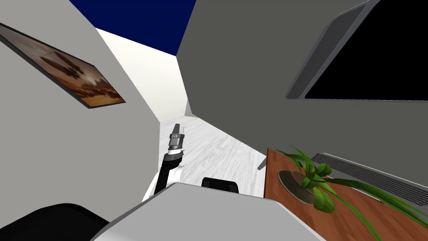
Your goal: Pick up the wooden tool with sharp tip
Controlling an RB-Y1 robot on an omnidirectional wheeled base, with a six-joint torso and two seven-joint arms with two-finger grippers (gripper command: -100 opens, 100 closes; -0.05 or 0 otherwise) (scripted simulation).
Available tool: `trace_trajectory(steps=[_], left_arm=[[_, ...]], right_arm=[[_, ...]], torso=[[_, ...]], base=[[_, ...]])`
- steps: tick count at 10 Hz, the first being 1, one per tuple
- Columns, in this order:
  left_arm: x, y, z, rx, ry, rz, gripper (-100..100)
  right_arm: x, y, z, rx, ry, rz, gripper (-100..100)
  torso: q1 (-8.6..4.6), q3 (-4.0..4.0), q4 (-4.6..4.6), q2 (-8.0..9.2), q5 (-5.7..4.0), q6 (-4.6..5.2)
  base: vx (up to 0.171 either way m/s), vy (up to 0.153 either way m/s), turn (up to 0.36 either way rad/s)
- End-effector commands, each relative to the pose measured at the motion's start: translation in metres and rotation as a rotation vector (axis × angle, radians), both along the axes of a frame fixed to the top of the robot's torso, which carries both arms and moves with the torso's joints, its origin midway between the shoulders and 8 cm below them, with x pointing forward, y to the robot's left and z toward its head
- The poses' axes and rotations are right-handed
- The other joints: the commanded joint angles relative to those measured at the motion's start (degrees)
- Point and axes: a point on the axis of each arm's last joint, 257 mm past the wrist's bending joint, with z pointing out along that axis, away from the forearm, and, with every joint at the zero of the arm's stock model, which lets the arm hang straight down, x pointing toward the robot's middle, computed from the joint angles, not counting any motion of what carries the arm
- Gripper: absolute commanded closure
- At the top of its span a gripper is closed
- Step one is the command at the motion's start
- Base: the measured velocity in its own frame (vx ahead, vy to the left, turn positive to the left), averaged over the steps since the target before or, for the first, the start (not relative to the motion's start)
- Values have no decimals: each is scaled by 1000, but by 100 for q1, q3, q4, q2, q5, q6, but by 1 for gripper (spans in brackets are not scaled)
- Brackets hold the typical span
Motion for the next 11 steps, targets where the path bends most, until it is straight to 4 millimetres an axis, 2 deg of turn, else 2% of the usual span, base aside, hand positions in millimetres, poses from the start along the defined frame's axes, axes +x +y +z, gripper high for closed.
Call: trace_trajectory(steps=[1,2,4,6,9,10,11], left_arm=[[0,0,0,0,0,0,0],[0,0,0,0,0,0,0],[0,0,0,0,0,0,0],[0,0,0,0,0,0,0],[0,0,0,0,0,0,0],[0,0,0,0,0,0,0],[0,0,0,0,0,0,0]], right_arm=[[-5,-2,-1,-2,10,7,-100],[-18,-6,-2,-10,48,20,-100],[-18,-6,-2,-10,48,20,-100],[-39,-11,-4,-17,113,39,-100],[-48,-11,-5,-18,139,46,-100],[-61,-10,-7,-14,178,54,-100],[-66,-9,-8,-11,191,57,-100]], torso=[[0,0,0,0,0,0],[11,3,1,5,2,1],[14,4,2,7,3,0],[13,4,2,7,3,-1],[9,3,1,5,2,0],[13,4,1,7,2,1],[7,3,1,5,2,-1]], base=[[17,-29,-16],[14,-23,89],[13,-23,25],[27,-49,97],[19,-42,49],[22,-49,83],[27,-59,89]])
